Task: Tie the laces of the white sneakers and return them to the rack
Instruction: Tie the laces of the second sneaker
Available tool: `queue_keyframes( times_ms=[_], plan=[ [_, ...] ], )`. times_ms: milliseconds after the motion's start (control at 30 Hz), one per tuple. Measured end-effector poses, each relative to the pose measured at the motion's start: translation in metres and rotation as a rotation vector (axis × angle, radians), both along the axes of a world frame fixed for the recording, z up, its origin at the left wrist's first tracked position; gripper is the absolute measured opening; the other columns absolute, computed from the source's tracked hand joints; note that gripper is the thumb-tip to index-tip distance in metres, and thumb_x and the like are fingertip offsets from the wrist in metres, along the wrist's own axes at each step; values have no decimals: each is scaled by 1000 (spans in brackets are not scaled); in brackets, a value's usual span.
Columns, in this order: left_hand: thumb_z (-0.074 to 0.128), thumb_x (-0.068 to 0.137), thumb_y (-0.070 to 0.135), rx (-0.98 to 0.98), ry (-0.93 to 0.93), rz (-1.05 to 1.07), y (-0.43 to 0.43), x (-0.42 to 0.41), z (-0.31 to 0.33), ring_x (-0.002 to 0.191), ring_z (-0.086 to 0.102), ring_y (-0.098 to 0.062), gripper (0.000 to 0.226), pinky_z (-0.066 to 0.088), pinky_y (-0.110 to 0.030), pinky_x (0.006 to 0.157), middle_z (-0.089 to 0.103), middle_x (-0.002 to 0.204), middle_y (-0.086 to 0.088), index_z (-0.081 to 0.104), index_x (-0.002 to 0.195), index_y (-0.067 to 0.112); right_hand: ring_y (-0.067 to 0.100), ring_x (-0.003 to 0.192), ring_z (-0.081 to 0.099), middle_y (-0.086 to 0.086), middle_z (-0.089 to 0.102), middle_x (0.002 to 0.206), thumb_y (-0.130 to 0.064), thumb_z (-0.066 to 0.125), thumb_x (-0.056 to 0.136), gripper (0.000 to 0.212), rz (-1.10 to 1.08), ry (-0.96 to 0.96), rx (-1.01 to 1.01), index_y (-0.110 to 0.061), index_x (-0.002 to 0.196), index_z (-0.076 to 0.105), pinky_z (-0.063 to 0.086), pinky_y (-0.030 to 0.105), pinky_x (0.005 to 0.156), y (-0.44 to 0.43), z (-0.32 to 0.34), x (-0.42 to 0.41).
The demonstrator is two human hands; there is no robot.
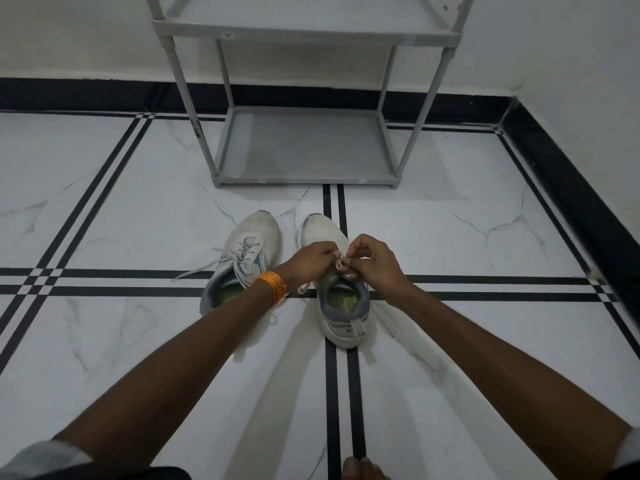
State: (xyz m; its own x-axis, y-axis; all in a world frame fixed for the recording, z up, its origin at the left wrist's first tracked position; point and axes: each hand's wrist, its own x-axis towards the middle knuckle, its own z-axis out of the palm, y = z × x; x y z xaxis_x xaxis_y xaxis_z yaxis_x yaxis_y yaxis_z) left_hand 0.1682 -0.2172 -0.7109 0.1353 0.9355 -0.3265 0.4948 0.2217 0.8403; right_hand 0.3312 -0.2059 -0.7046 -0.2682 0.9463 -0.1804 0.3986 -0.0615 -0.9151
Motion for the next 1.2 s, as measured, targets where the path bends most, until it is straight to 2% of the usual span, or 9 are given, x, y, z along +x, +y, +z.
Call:
queue_keyframes(
  times_ms=[167,333,467,600,733,833,900,1067,1200],
  plan=[
    [45,102,18,-220,-373,240,-1,-1,1,61,46,-11,24,38,-21,56,53,69,-4,59,85,8,4,71,62,0,70,81,-9,62,86,10,100,-191,151,-15,82,68,44,14,64,-5,-1,-6],
    [54,97,18,-235,-407,315,0,-1,-3,70,54,-15,20,45,-23,59,62,77,-8,67,90,6,13,77,65,2,71,81,-38,74,81,27,88,-179,94,-11,83,72,53,28,71,-2,-2,-6],
    [62,93,19,-207,-411,334,0,-4,-4,69,57,-17,19,49,-25,61,63,73,-9,69,88,3,21,77,70,7,72,79,-28,67,90,19,118,-109,62,-11,81,70,60,41,80,-1,-3,-4],
    [69,88,27,-98,-236,456,2,-6,-9,80,71,-26,19,60,-37,76,75,86,-11,73,75,14,31,86,71,15,73,87,-23,63,92,23,91,24,-68,-8,75,61,61,39,76,2,-1,2],
    [65,92,24,-26,-55,556,-4,-30,-20,57,70,-19,26,57,-24,51,74,75,-13,72,85,1,24,95,69,5,72,105,-8,62,92,22,22,60,-149,-1,71,58,59,29,80,2,-4,26],
    [64,90,31,75,259,441,-11,-34,-30,64,71,-27,30,61,-37,66,73,70,-12,68,71,9,16,82,64,4,72,105,-4,61,90,21,26,14,-169,10,75,56,53,19,68,-5,-12,38],
    [63,89,32,130,408,374,-12,-31,-30,72,69,-31,32,57,-41,73,73,73,-14,67,72,7,15,78,61,3,73,100,-3,62,89,25,-14,39,-192,1,65,55,51,23,69,-7,-15,37],
    [60,92,27,128,485,345,-11,-31,-29,83,67,-36,32,55,-42,75,73,83,-20,71,82,-2,19,70,55,5,64,75,0,62,87,25,-109,83,-180,-7,63,56,49,30,68,-8,-12,32],
    [61,92,25,117,206,492,-6,-29,-34,79,68,-32,29,57,-39,72,73,81,-15,67,75,3,17,52,43,10,50,62,-8,63,92,30,-208,214,-240,-9,65,48,40,21,47,-7,-5,22]
  ],
)
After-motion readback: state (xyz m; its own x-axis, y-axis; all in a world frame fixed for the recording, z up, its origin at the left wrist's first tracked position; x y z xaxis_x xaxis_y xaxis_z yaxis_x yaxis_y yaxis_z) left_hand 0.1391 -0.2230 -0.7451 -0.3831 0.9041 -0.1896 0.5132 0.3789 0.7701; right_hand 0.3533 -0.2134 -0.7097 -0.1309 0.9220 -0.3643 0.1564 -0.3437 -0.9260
